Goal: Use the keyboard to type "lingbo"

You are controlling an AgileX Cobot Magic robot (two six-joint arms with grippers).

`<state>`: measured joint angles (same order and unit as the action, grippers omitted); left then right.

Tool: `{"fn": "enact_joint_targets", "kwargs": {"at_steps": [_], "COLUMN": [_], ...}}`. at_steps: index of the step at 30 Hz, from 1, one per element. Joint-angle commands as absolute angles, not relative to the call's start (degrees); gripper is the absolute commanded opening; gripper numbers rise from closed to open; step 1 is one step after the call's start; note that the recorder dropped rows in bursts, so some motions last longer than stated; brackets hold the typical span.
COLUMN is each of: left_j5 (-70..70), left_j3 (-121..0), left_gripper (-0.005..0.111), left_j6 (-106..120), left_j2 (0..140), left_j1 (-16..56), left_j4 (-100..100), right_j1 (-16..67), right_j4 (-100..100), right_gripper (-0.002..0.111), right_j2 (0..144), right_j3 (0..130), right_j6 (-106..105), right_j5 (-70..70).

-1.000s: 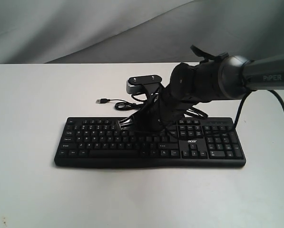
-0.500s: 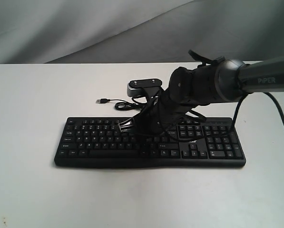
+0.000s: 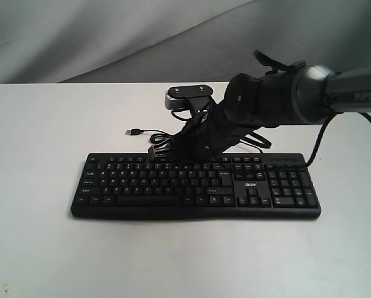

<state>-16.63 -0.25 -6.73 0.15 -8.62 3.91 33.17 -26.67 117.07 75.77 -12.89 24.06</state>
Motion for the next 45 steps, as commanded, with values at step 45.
{"fn": "enact_joint_targets", "kwargs": {"at_steps": [45], "left_j5": [-16.36], "left_j3": [0.00], "left_gripper": [0.001], "left_j6": [-6.96], "left_j2": [0.00], "left_j1": [-8.73], "left_j4": [3.45], "right_j1": [33.60], "right_j4": [-26.79], "right_gripper": [0.000], "right_j2": [123.52], "right_j3": [83.78], "right_j6": [-13.19], "right_j5": [30.42]}}
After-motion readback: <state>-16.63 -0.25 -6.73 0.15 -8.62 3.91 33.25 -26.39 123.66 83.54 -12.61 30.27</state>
